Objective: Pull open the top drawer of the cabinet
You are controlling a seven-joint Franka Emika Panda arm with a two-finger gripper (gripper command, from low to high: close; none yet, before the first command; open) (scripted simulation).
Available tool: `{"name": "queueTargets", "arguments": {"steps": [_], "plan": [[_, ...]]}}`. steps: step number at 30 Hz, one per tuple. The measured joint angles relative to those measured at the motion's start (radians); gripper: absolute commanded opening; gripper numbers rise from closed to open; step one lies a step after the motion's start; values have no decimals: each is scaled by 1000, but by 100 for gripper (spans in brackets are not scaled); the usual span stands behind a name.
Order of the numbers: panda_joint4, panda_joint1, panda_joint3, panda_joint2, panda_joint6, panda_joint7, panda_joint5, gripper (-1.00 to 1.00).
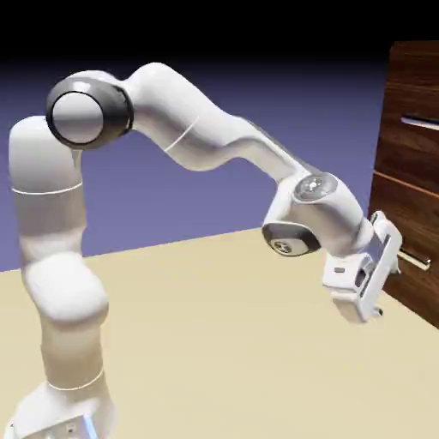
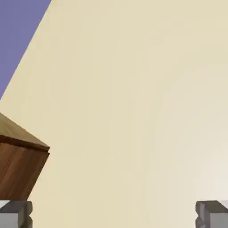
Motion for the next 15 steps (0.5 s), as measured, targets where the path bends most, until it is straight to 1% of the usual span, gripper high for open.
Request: {"name": "queueTargets", "arguments": {"steps": [15], "plan": [[440, 205, -495, 544, -89, 222, 646, 0]]}}
